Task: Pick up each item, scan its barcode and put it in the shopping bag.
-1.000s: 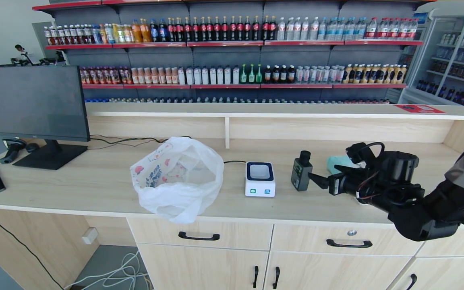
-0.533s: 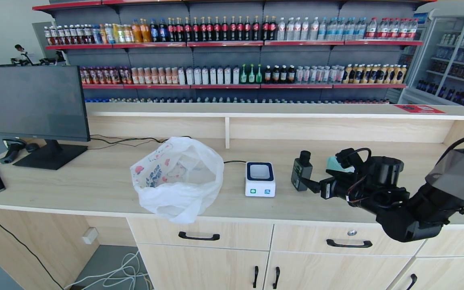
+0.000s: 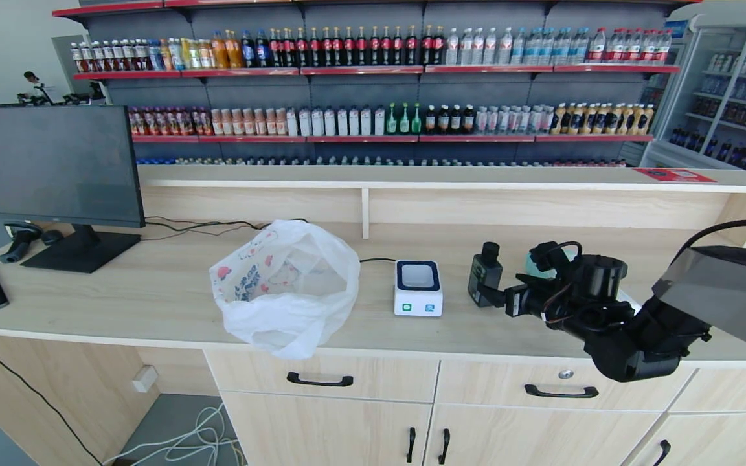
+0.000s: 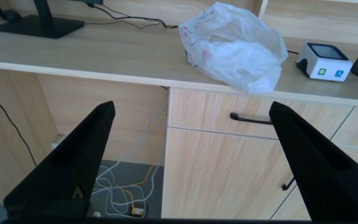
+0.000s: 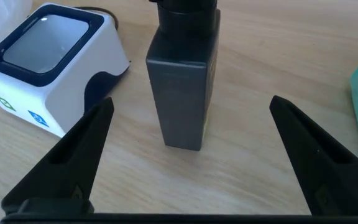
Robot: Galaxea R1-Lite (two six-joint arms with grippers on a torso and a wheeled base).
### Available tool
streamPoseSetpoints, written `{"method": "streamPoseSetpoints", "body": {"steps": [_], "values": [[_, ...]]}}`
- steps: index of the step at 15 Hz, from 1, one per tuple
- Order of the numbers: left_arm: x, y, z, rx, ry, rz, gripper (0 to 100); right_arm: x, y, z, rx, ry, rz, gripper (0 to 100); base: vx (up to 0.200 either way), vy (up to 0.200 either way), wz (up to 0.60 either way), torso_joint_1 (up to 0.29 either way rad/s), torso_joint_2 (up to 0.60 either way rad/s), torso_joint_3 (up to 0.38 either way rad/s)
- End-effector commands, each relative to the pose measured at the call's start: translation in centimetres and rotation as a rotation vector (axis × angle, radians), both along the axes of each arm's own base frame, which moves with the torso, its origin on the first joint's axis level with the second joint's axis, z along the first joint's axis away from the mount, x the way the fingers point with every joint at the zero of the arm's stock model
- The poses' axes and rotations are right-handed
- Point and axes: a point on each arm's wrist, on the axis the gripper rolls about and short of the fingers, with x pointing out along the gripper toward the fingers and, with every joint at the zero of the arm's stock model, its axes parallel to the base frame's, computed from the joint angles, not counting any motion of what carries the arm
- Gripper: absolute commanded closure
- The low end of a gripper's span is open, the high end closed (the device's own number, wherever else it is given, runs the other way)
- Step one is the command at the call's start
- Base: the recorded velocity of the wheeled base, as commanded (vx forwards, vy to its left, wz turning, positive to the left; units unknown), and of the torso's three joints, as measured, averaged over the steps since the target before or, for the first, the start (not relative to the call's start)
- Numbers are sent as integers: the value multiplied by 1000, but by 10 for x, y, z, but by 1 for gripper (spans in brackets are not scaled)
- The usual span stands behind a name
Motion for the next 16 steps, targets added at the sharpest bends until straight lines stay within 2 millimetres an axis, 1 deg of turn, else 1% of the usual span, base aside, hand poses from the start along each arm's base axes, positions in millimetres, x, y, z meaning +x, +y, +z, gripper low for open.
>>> {"method": "streamPoseSetpoints", "body": {"steps": [1,3,5,8,9,10,11,12,13,16], "values": [[0,0,0,-2,1,0,0,9,4,-1,1,-20,4,0,0,0,0,0,0,0],[0,0,0,0,1,0,0,11,11,-1,-2,-30,4,0,0,0,0,0,0,0],[0,0,0,-2,1,0,0,12,13,-8,-9,-19,-7,0,0,0,0,0,0,0],[0,0,0,0,1,0,0,27,7,-12,-3,-62,-40,0,0,0,0,0,0,0],[0,0,0,-2,1,0,0,31,7,-20,6,-123,-51,0,0,0,0,0,0,0],[0,0,0,0,1,0,0,31,16,-34,52,-197,-96,0,0,0,0,0,0,0],[0,0,0,0,1,0,0,25,33,-43,140,-218,-144,0,0,0,0,0,0,0],[0,0,0,0,1,0,0,14,39,-48,186,-174,-187,0,0,0,0,0,0,0],[0,0,0,0,1,0,0,9,42,-46,181,-175,-166,0,0,0,0,0,0,0],[0,0,0,-2,1,0,0,20,46,-40,177,-235,-153,0,0,0,0,0,0,0]]}}
